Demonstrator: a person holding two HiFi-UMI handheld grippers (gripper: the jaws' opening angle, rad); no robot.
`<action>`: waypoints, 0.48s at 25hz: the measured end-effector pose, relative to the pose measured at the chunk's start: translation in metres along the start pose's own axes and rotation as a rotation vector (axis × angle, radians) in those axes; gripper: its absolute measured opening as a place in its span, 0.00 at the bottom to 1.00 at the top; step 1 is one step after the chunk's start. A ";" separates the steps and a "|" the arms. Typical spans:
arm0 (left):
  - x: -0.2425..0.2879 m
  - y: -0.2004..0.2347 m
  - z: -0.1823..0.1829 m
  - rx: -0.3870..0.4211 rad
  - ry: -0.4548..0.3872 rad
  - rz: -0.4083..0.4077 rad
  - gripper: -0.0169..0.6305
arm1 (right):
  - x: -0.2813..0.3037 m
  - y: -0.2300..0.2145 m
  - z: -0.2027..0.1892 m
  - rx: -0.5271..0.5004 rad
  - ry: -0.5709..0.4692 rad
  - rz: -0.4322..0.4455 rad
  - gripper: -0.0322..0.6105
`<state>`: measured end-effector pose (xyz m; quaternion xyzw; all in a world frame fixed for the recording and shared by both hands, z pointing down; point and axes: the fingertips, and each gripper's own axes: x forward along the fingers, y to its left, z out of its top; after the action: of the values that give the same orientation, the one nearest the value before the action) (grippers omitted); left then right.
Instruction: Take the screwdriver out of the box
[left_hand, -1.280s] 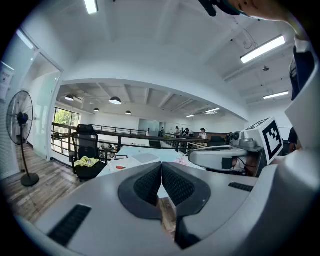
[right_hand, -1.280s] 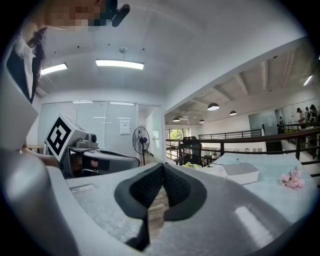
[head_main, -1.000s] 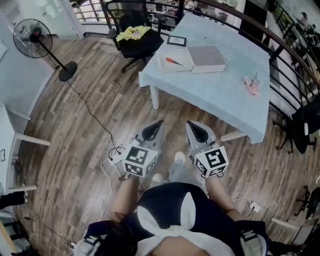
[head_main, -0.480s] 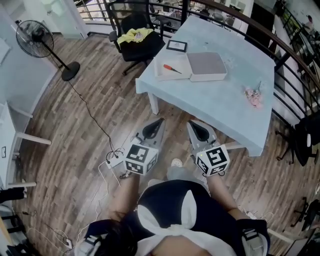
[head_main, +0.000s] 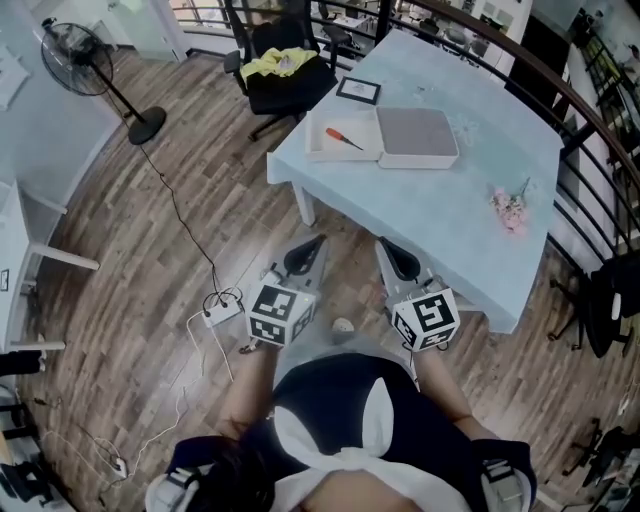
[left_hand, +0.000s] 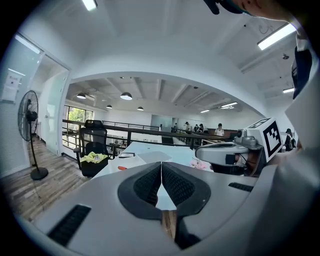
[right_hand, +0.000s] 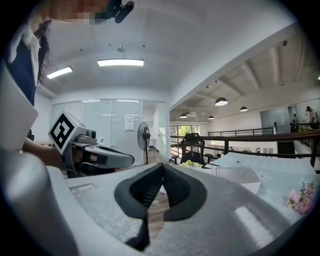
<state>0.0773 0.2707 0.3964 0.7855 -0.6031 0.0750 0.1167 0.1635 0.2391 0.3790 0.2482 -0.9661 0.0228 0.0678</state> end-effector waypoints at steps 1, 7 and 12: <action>0.003 0.003 -0.001 -0.007 0.005 0.005 0.05 | 0.003 -0.004 0.000 0.003 -0.001 0.000 0.05; 0.033 0.022 0.009 -0.019 0.004 -0.005 0.05 | 0.028 -0.019 0.001 0.011 0.016 0.018 0.05; 0.074 0.040 0.013 -0.014 0.025 -0.033 0.05 | 0.053 -0.044 -0.001 0.021 0.034 0.017 0.05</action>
<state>0.0579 0.1883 0.4068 0.7936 -0.5890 0.0787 0.1308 0.1389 0.1756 0.3876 0.2404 -0.9665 0.0376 0.0815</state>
